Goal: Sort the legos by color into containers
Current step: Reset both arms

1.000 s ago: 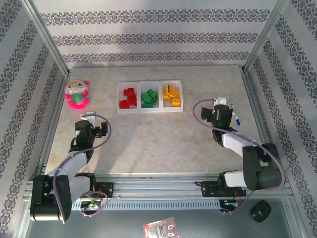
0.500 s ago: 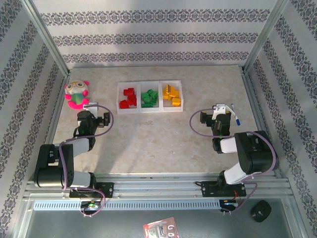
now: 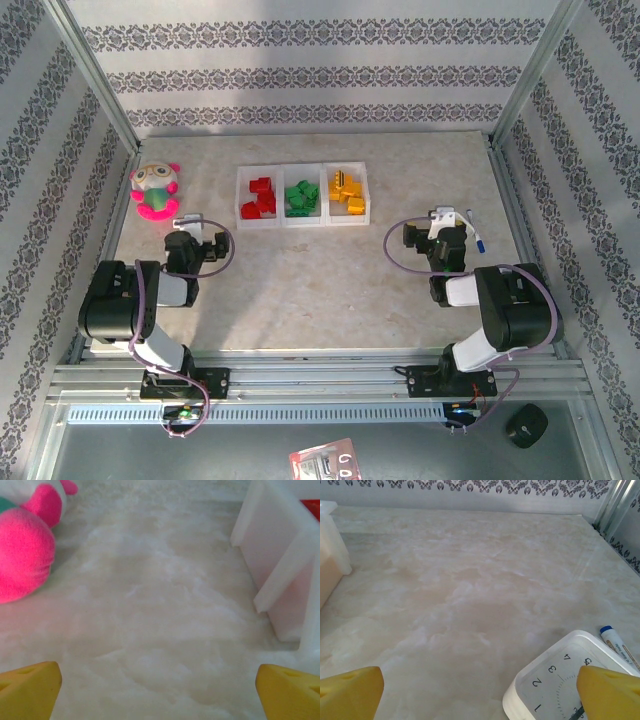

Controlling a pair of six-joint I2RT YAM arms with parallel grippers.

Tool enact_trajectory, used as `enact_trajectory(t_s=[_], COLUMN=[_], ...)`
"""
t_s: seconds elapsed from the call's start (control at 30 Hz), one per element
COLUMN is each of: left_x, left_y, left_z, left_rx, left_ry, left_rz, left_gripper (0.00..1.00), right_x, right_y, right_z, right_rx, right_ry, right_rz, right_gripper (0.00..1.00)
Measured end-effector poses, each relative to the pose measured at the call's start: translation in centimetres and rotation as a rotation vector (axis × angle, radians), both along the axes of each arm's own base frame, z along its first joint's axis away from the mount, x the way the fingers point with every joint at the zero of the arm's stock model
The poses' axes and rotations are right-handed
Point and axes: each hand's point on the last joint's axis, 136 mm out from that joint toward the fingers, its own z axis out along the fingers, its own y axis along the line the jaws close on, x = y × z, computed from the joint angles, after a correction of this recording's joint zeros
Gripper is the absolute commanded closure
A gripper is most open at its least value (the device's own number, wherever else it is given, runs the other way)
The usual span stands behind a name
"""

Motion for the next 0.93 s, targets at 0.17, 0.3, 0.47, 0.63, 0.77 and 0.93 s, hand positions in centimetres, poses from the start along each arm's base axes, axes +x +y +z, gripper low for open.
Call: enact_trajectory(t_s=[0.17, 0.3, 0.47, 0.63, 0.77, 0.93], left_x=[0.9, 0.9, 1.0, 1.1, 1.1, 1.1], left_y=[-0.5, -0.4, -0.8, -1.6, -1.8, -1.8], left_z=[1.1, 1.1, 1.2, 1.3, 1.3, 1.3], left_rx=[0.012, 0.015, 0.015, 0.015, 0.013, 0.013], left_ry=[-0.033, -0.033, -0.036, -0.037, -0.037, -0.037], left_rz=[-0.01, -0.009, -0.034, -0.081, -0.094, -0.094], left_gripper=[0.01, 0.01, 0.01, 0.01, 0.01, 0.01], right_x=[0.0, 0.5, 0.7, 0.7, 0.7, 0.7], right_y=[0.0, 0.1, 0.2, 0.2, 0.2, 0.2], right_z=[-0.1, 0.4, 0.7, 0.7, 0.7, 0.7], right_rx=[0.0, 0.003, 0.004, 0.004, 0.004, 0.004], right_ry=[0.004, -0.005, -0.012, -0.012, -0.012, -0.012], right_rz=[0.003, 0.006, 0.01, 0.01, 0.01, 0.01], right_gripper=[0.02, 0.02, 0.02, 0.02, 0.02, 0.02])
